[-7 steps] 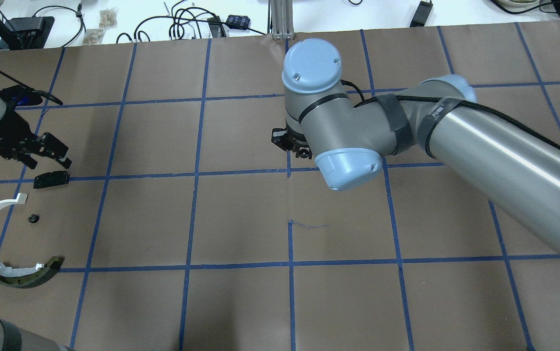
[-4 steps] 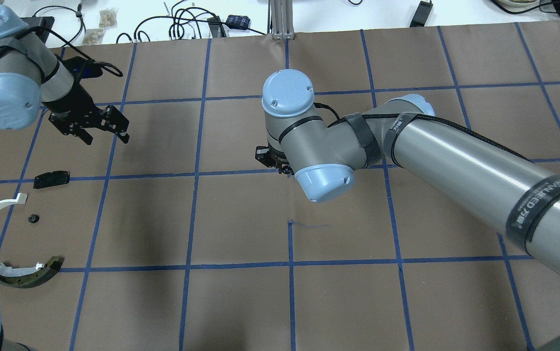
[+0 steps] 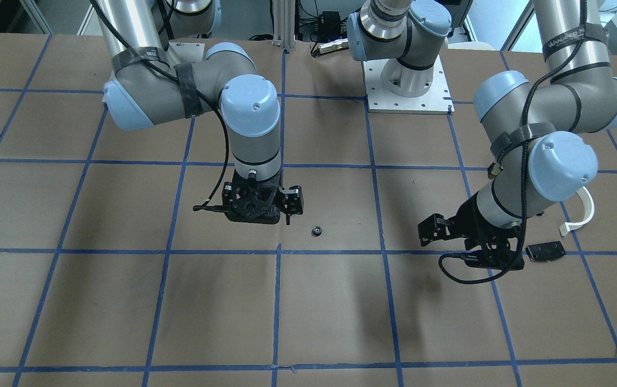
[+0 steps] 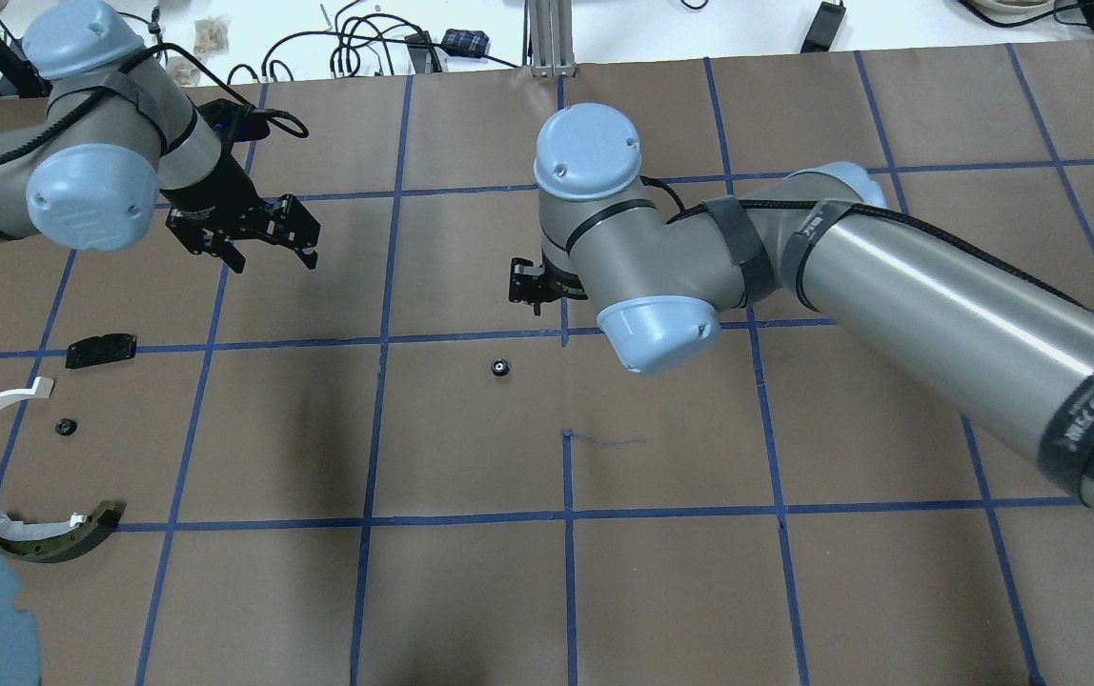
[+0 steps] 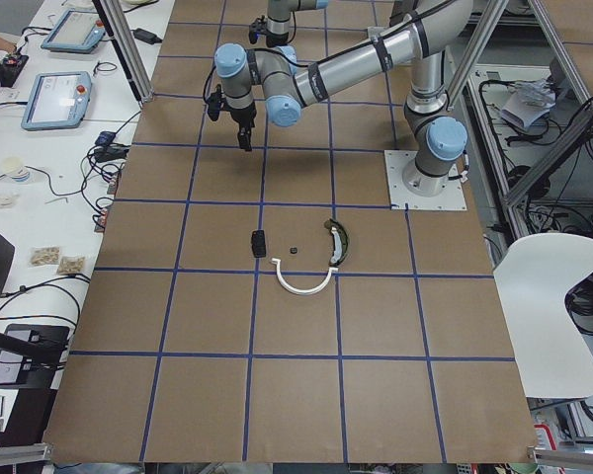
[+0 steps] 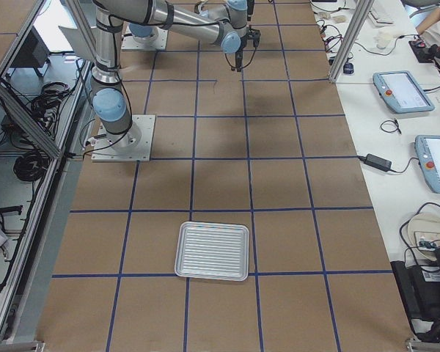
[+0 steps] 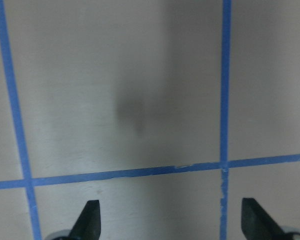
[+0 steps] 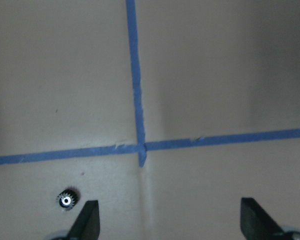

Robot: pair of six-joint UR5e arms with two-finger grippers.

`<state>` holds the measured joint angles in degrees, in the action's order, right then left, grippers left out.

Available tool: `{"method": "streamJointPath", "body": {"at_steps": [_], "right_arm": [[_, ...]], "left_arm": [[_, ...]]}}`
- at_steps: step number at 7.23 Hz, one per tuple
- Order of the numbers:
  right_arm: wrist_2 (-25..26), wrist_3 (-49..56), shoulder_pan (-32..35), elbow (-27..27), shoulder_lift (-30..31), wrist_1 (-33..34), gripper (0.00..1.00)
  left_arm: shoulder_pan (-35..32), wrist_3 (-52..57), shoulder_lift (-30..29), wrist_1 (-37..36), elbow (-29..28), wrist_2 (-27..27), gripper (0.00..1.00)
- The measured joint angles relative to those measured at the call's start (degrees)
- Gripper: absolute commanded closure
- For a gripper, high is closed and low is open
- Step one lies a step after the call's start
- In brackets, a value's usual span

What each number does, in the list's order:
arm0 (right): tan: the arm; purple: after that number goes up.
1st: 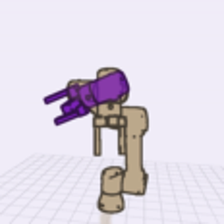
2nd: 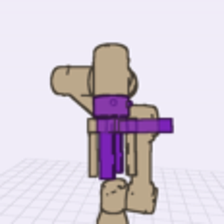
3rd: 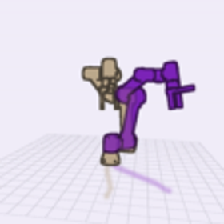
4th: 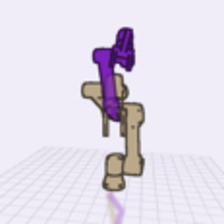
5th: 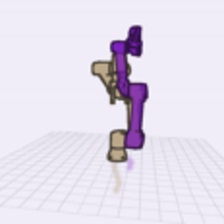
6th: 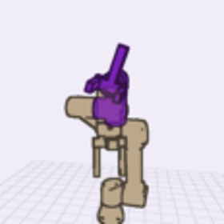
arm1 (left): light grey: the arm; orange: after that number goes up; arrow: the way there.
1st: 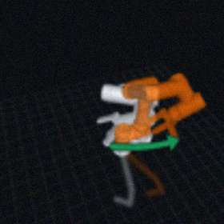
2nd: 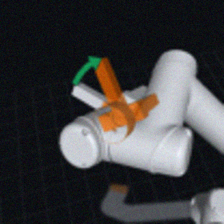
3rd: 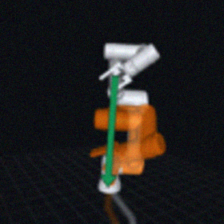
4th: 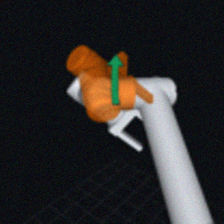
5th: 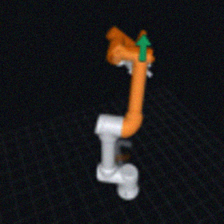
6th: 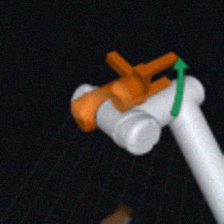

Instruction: Place bearing gear from tray to pile

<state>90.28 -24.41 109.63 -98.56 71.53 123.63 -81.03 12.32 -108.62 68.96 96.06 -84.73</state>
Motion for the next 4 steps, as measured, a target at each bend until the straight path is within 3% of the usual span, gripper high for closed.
{"method": "streamJointPath", "body": {"at_steps": [3,4], "right_arm": [[0.51,16.56,-14.07,6.77,10.89,-23.91,0.0],[0.51,20.18,-18.23,8.9,12.9,-29.12,0.0]], "left_arm": [[-9.5,-7.22,-1.49,-4.63,0.73,0.43,0.0],[-13.26,-8.74,-2.08,-5.2,1.05,0.18,0.0]]}}
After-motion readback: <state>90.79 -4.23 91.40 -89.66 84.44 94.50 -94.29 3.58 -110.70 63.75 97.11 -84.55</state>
